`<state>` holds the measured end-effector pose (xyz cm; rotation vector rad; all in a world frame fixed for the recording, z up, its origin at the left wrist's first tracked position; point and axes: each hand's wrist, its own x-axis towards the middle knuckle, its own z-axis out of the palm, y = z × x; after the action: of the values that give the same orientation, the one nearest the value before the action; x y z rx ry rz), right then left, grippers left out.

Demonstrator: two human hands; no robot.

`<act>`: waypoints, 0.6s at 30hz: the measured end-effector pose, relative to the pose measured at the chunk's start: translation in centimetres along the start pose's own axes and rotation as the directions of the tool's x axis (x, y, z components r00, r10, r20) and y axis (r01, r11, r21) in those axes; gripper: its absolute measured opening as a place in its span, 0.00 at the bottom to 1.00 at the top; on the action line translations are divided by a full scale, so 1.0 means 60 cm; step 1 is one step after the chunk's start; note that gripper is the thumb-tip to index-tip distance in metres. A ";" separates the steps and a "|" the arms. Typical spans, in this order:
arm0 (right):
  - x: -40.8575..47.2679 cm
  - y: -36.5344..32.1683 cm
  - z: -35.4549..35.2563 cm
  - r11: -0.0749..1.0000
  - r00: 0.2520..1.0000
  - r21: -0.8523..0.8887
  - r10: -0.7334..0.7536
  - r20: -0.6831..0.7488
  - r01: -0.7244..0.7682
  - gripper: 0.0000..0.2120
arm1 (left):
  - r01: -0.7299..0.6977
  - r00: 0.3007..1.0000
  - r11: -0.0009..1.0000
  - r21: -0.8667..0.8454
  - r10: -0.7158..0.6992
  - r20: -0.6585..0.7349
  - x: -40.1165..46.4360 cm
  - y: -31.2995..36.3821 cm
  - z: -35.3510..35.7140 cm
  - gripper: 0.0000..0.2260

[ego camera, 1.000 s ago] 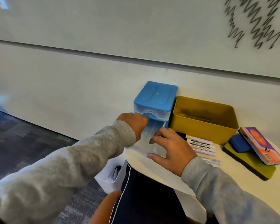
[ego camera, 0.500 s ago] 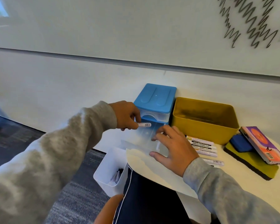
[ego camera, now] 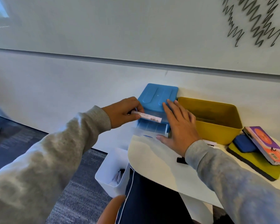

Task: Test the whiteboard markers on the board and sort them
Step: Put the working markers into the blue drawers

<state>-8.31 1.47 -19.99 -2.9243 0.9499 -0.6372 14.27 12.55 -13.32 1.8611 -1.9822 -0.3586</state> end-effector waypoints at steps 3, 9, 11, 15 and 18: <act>0.010 0.007 0.004 1.000 1.000 0.000 0.001 -0.008 -0.001 0.50 | -0.128 0.986 0.960 0.248 0.149 -0.069 -0.002 -0.011 0.027 0.08; 0.013 0.015 0.014 1.000 0.999 -0.002 -0.014 -0.037 0.014 0.47 | -0.228 0.960 0.859 0.459 0.277 -0.041 -0.001 -0.019 0.073 0.07; 0.014 0.015 0.015 1.000 0.998 0.011 -0.018 -0.063 0.019 0.45 | -0.222 0.958 0.826 0.518 0.284 -0.041 0.002 -0.027 0.085 0.08; 0.017 0.020 0.024 1.000 0.992 0.005 -0.024 -0.127 0.025 0.40 | -0.139 0.959 0.783 0.607 0.259 -0.114 0.009 -0.034 0.102 0.09; 0.018 0.024 0.030 0.999 0.988 0.001 -0.032 -0.152 0.033 0.39 | -0.096 0.957 0.765 0.637 0.247 -0.153 0.014 -0.034 0.111 0.11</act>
<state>-7.60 -0.53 -21.42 -2.9283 0.9129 -0.8734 13.06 11.00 -20.07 1.9250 -2.2465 0.6327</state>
